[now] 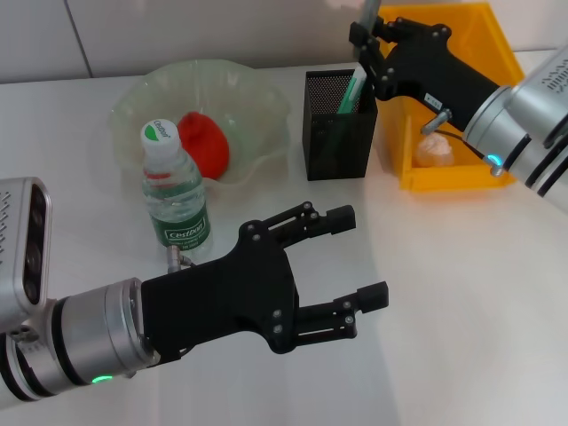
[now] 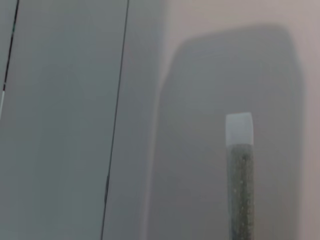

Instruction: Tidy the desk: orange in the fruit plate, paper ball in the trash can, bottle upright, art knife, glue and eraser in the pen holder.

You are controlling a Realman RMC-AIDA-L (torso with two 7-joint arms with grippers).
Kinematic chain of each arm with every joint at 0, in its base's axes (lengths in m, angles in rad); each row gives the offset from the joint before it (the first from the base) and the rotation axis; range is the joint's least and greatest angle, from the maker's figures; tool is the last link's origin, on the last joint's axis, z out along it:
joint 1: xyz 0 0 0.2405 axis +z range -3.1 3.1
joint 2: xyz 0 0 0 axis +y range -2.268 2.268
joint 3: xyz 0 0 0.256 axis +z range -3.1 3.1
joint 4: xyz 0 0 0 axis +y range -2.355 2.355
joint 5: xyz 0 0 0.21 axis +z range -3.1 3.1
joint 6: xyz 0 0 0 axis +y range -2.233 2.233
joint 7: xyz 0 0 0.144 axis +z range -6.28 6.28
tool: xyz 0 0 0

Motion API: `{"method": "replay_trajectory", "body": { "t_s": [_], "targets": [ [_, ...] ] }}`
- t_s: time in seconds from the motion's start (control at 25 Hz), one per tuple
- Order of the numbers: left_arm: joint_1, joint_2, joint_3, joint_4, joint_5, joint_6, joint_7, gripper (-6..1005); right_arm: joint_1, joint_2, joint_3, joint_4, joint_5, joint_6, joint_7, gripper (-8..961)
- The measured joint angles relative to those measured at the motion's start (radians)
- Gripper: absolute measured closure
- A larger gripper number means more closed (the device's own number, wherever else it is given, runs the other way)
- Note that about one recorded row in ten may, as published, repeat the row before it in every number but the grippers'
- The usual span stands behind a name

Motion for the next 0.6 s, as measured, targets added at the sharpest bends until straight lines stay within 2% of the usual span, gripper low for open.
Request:
{"method": "replay_trajectory", "body": {
  "t_s": [0.44, 0.6],
  "targets": [
    [-0.004, -0.002, 0.000, -0.006, -0.001, 0.002, 0.000, 198, 0.031, 0.000, -0.065, 0.028, -0.004, 0.133, 0.003, 725],
    [-0.004, -0.001, 0.000, -0.006, 0.000, 0.004, 0.000, 198, 0.024, 0.000, -0.068, 0.037, -0.004, 0.109, 0.000, 720]
  ]
}}
